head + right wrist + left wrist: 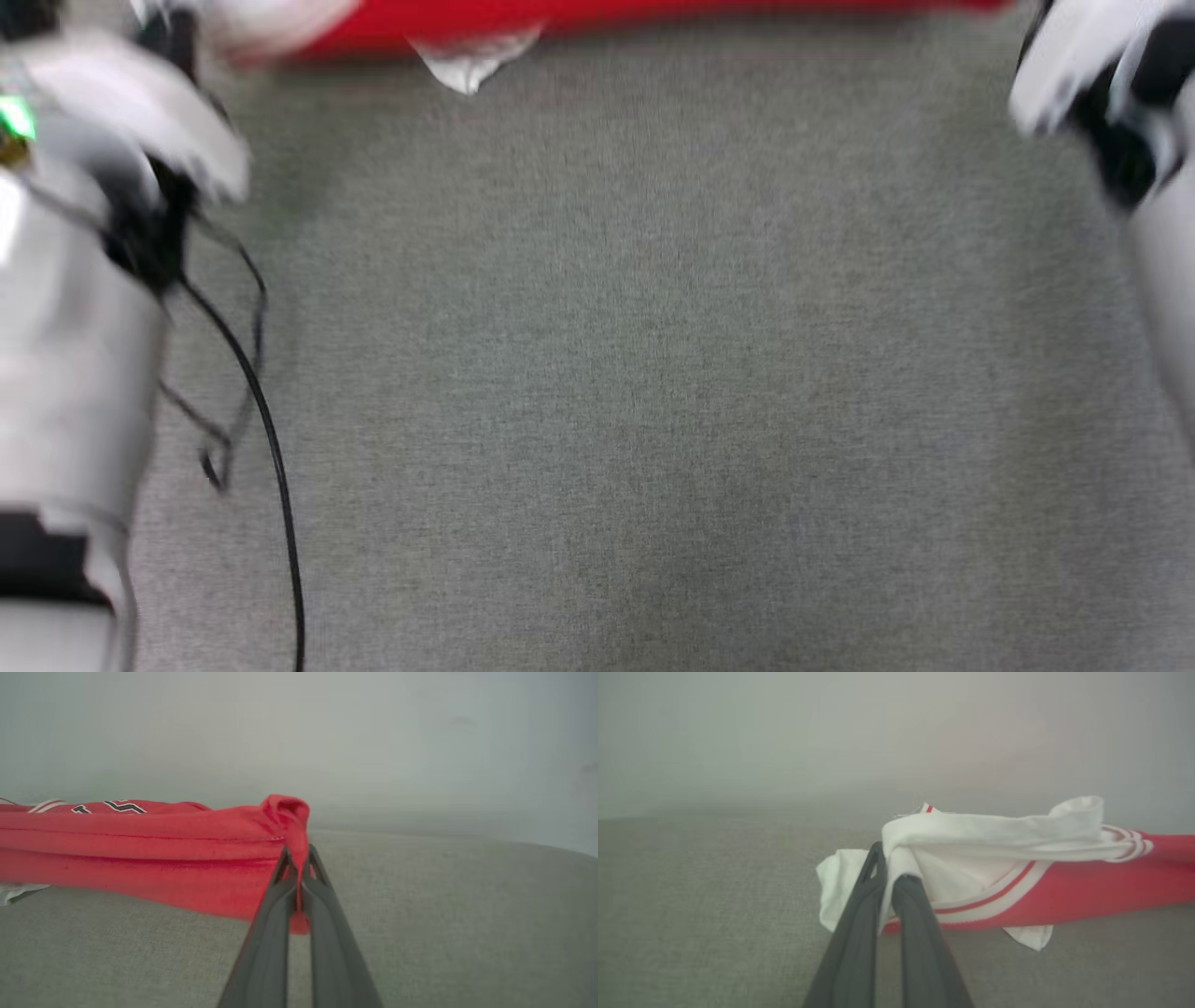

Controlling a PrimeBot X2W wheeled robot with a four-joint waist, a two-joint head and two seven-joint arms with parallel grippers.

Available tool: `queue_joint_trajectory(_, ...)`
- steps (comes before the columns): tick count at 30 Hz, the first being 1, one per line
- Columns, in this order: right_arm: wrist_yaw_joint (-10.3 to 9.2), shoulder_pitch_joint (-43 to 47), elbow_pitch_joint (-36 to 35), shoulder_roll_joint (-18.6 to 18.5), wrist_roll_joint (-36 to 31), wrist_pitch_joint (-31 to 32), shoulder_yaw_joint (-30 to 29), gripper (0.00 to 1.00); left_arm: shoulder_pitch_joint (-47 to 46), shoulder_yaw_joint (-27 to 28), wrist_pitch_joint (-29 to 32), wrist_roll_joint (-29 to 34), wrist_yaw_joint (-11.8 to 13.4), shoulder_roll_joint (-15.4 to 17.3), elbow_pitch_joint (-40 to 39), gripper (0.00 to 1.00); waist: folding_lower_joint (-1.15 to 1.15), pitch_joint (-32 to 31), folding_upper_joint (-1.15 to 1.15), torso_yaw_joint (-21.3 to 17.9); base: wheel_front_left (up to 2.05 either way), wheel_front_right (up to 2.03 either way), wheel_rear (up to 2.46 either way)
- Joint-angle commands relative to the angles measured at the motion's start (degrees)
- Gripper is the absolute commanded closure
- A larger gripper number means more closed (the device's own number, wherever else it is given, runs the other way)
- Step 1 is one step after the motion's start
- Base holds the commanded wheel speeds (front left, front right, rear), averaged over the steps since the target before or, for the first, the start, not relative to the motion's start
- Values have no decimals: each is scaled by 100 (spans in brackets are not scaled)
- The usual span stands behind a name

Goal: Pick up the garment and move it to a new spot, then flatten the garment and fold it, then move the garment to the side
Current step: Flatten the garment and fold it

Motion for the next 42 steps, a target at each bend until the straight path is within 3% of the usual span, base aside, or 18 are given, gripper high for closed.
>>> queue_joint_trajectory(1, -16, 520, -57, -170, 195, -113, 95, 100, 550, -4, -159, -101, 18, 55, -40, 100, 0, -439, 0, 46, 0, 0, 0)
queue_joint_trajectory(12, -23, 2791, -710, -497, 1052, -333, 600, 100, 3031, -119, -482, -625, 9, 194, -827, 100, 0, -1525, 0, 44, 0, 0, 0)
queue_joint_trajectory(21, -24, 4545, -1585, -774, 1335, -488, 638, 100, 4936, -84, -381, -819, 486, 345, -1932, 100, 0, -2303, 0, 50, 0, 0, 0)
queue_joint_trajectory(28, -34, 5907, -2234, -820, 1301, -372, 194, 100, 6359, -56, -86, -1023, 990, 522, -3136, 100, 0, -2761, 0, 122, 0, 0, 0)
queue_joint_trajectory(33, -41, 6810, -2839, -757, 908, -173, -309, 100, 7171, -19, 144, -1128, 1404, 679, -4029, 100, 0, -2867, 0, 188, 0, 0, 0)
queue_joint_trajectory(42, -41, 8272, -4476, -157, 201, 616, -1501, 100, 7981, 29, 518, -1215, 1954, 890, -5305, 100, 0, -2940, 0, 243, 0, 0, 0)
